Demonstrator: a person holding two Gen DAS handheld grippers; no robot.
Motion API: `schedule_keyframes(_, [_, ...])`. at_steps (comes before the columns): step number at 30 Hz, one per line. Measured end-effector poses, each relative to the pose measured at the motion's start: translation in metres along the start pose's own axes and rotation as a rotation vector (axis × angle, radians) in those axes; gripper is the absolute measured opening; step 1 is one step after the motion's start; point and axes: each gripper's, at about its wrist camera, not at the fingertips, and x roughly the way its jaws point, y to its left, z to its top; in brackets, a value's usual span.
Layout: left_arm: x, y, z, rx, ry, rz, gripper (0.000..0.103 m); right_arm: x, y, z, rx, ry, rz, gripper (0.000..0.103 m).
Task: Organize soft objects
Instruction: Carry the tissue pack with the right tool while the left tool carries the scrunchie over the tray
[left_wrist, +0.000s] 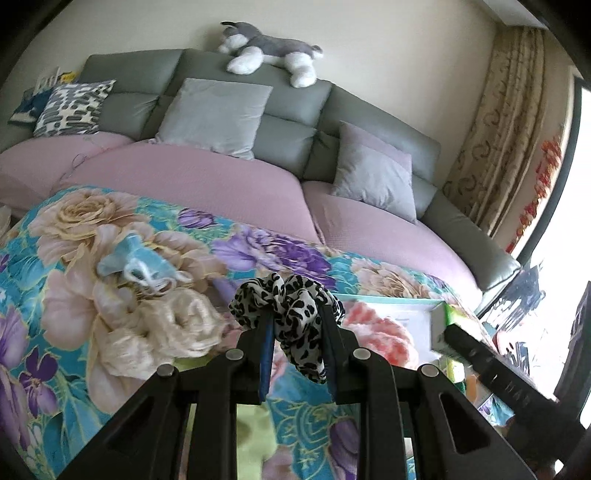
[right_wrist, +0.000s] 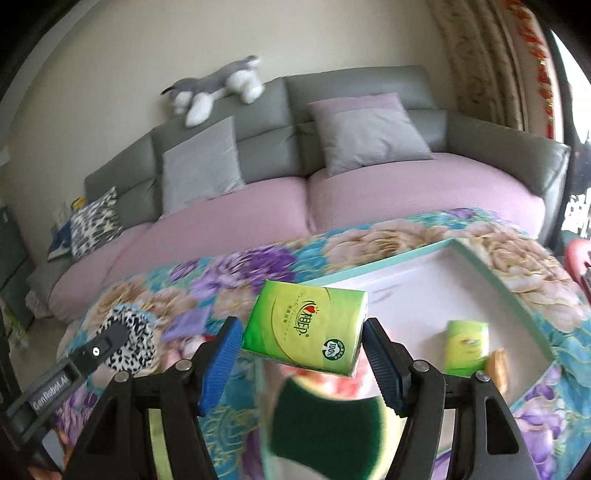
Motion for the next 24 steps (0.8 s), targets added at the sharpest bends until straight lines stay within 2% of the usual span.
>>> schedule_keyframes(7, [0.015, -0.031, -0.007, 0.071, 0.035, -0.022, 0.024, -0.006, -0.042, 0.016, 0.035, -0.018, -0.088, 0.070])
schedule_keyframes(14, [0.028, -0.057, -0.013, 0.137, 0.074, -0.042, 0.024, 0.001, -0.084, 0.015, 0.092, -0.019, -0.161, 0.070])
schedule_keyframes(18, [0.035, -0.074, -0.015, 0.160, 0.101, -0.066, 0.024, 0.007, -0.104, 0.011, 0.138, 0.000, -0.174, 0.070])
schedule_keyframes(24, [0.048, -0.092, -0.014, 0.182, 0.141, -0.091, 0.025, 0.011, -0.113, 0.007, 0.155, 0.017, -0.178, 0.070])
